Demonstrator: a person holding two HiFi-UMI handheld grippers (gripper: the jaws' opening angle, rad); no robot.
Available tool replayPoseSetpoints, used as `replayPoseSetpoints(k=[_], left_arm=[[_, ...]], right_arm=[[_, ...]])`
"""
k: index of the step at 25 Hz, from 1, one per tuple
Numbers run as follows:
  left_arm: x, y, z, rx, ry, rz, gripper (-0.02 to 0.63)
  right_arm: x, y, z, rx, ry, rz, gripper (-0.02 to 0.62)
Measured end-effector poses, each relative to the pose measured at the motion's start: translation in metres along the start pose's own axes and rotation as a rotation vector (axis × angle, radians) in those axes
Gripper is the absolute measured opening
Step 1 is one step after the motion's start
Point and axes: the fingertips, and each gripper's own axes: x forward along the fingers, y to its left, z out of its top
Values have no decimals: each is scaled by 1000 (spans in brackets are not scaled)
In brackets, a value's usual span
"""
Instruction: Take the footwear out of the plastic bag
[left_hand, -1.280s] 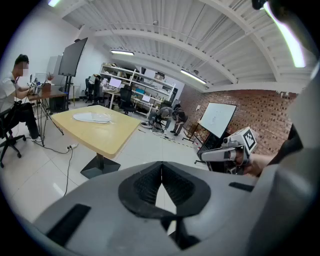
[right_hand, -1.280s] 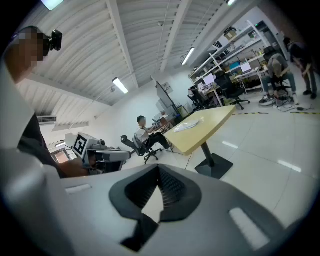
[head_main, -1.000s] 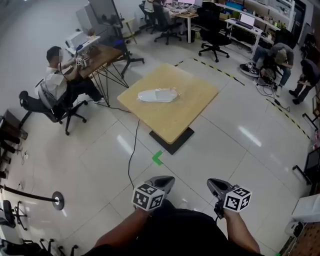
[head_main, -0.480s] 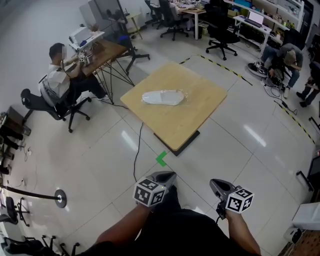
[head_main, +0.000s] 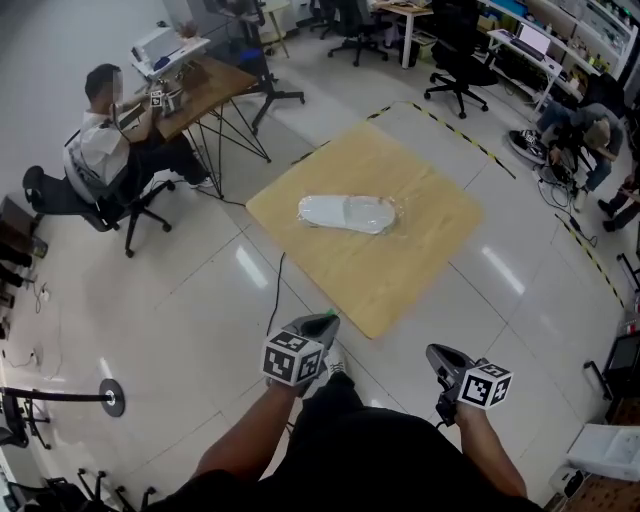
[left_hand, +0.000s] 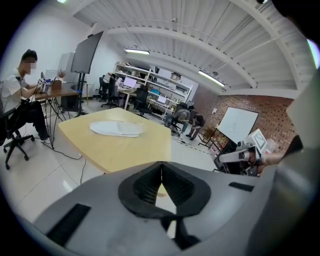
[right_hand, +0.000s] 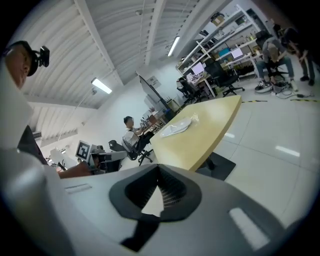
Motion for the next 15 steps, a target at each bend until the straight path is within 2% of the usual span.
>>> replayPoseSetpoints(k=[5, 9, 11, 13, 15], left_arm=[[6, 126, 35, -98, -30, 99, 8], [25, 219, 57, -242, -68, 166, 8], [44, 253, 60, -318, -60, 165, 9], [64, 276, 63, -380, -58, 144, 38], [80, 294, 72, -444, -92, 117, 45]], right_arm=[[70, -4, 44, 41, 25, -30, 3], [124, -2, 71, 44, 42, -20, 3], [148, -6, 80, 20, 61, -31, 3], [166, -15, 93, 21, 65, -44, 3], [183, -30, 111, 50, 42, -50, 5]])
